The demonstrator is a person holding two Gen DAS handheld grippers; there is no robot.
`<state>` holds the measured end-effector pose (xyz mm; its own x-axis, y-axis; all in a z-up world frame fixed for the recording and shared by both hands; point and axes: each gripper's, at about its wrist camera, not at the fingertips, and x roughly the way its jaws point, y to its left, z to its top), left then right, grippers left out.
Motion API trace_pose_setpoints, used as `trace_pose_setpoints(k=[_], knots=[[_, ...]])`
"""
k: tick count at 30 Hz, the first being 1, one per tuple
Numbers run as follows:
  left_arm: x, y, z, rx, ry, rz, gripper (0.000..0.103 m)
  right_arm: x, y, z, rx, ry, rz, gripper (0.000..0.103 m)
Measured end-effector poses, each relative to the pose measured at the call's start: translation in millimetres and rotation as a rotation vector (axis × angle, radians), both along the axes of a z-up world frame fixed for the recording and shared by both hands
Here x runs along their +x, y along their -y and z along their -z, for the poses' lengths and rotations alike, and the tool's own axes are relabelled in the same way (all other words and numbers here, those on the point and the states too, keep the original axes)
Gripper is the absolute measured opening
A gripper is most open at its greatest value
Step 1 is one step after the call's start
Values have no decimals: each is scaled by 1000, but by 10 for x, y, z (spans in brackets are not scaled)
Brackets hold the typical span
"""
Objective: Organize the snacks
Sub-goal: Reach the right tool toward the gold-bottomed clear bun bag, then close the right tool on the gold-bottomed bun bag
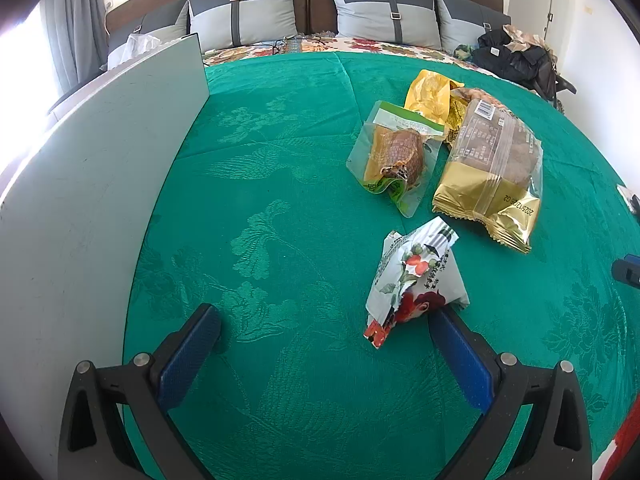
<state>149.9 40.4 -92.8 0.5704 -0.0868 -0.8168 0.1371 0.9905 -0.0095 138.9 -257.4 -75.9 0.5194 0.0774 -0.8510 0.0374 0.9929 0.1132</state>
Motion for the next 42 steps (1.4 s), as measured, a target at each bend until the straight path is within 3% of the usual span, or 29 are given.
trace_pose_setpoints(k=[4,7,11,16,19,23,28,30,33,36,40,42], knots=[[1,-1,1,0,0,0,103,316,-325,-246,236,6,30,90],[1,-2,2,-1,0,0,103,645,-701,-324,300,-19,65,90],[2,-4,3,-1,0,0,103,979,-1158,-311,263,-32,139,90],[1,-4,-7,-6,1,0,103,1237,-1477,-79,147,-125,169,90],[5,0,-10,-6,1,-1,103,1207,-1388,-11,158,-95,103,87],[4,-4,-8,-6,1,-1,103,1012,-1113,-60,91,-38,-35,76],[5,-7,-6,-6,1,0,103,710,-576,-59,101,-56,-269,75],[6,-8,-6,-6,1,0,103,582,-367,-78,61,-59,-345,77],[6,-9,-5,-6,1,-1,103,403,-84,-128,-3,-42,-326,80],[6,-10,-4,-6,2,0,103,227,111,-141,39,-6,-248,81],[8,-8,-6,-6,1,0,103,31,57,-49,83,62,-206,81],[7,-11,-5,-6,2,0,103,-21,-71,49,40,58,-220,81]])
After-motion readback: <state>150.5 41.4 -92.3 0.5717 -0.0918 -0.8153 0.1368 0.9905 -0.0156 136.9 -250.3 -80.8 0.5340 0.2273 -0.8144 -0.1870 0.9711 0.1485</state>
